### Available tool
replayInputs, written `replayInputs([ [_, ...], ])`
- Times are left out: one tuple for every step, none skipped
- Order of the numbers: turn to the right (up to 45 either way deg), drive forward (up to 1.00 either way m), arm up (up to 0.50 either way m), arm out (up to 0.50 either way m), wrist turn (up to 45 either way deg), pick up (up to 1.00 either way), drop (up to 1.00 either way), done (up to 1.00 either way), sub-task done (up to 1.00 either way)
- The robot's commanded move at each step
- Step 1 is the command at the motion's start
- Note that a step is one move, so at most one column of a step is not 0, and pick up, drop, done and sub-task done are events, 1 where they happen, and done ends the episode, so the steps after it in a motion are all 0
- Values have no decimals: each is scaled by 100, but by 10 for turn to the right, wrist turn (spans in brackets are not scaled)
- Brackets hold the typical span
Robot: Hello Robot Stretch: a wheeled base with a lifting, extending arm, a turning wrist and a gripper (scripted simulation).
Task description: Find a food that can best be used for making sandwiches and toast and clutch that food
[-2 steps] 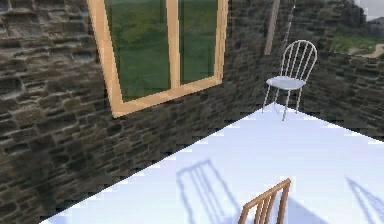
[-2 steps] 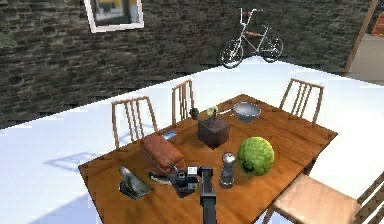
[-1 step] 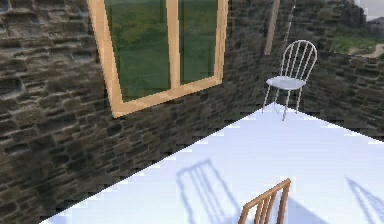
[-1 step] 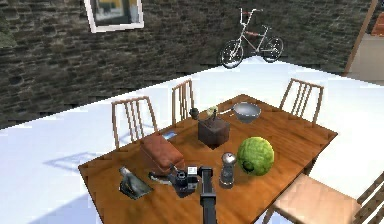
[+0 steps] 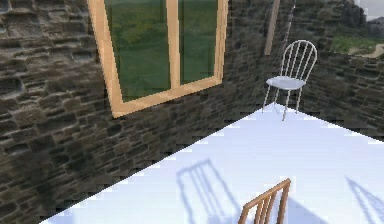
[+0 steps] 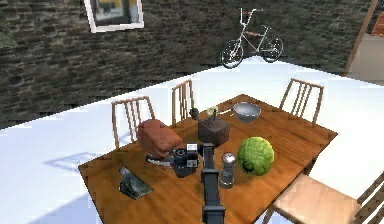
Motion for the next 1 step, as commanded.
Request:
replayInputs([
  [0,0,0,0,0,0,0,100,0],
])
